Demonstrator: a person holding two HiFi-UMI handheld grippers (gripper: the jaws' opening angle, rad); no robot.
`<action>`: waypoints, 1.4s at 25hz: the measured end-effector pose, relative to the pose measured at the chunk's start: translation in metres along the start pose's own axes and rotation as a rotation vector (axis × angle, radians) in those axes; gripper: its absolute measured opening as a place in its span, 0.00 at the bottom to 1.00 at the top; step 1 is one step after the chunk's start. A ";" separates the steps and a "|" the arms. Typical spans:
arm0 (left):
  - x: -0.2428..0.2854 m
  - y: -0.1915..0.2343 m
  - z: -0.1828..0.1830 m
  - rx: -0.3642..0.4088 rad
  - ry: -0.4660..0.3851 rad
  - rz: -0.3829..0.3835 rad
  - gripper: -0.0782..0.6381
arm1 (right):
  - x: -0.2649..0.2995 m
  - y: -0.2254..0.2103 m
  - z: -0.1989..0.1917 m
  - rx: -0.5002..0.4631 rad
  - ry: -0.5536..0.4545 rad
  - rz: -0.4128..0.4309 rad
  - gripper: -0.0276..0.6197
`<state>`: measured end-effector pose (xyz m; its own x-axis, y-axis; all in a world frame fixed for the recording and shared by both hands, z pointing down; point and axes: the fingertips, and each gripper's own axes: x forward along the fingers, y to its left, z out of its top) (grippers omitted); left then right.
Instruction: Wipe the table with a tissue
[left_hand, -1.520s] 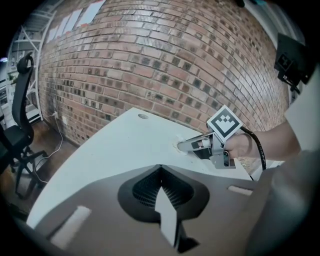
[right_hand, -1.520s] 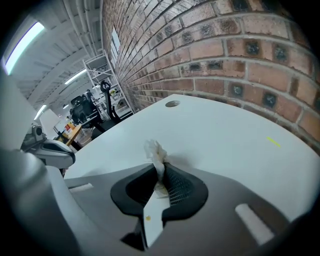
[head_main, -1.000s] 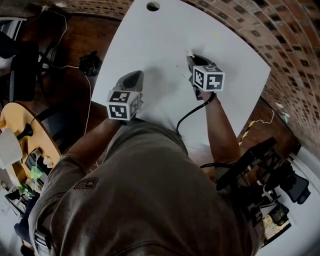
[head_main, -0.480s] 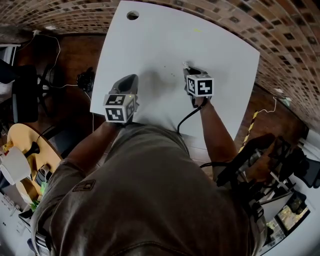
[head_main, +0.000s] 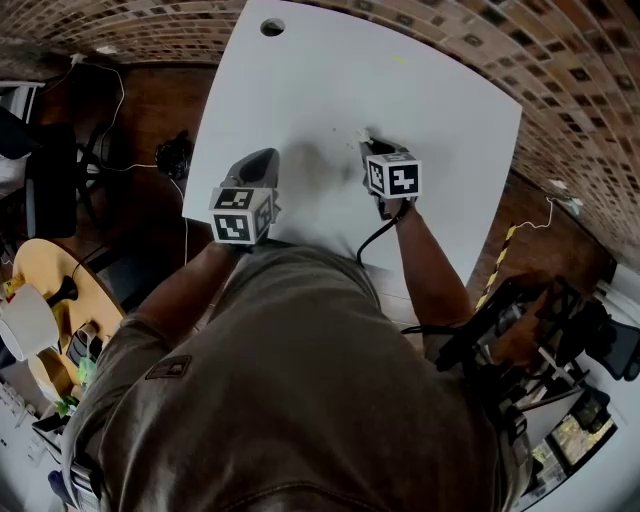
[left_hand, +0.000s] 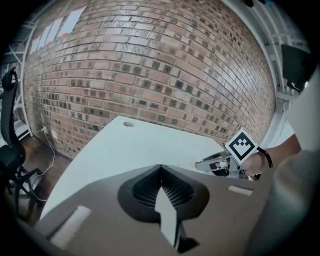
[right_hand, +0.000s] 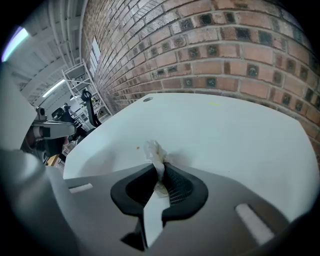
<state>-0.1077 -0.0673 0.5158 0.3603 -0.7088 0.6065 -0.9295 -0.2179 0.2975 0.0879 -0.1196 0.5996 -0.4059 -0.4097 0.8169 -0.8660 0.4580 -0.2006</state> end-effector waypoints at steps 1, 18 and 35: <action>-0.001 0.001 0.000 -0.001 -0.002 0.001 0.11 | 0.001 0.003 0.000 -0.001 0.001 0.003 0.12; -0.008 -0.007 -0.001 0.004 -0.013 -0.005 0.11 | 0.001 0.047 -0.015 -0.042 0.014 0.104 0.12; -0.003 -0.017 -0.002 0.017 -0.006 -0.036 0.11 | -0.017 0.027 -0.029 -0.017 -0.009 0.048 0.12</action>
<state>-0.0927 -0.0608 0.5102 0.3934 -0.7043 0.5909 -0.9170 -0.2550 0.3066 0.0801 -0.0773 0.5963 -0.4491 -0.3939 0.8020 -0.8405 0.4906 -0.2297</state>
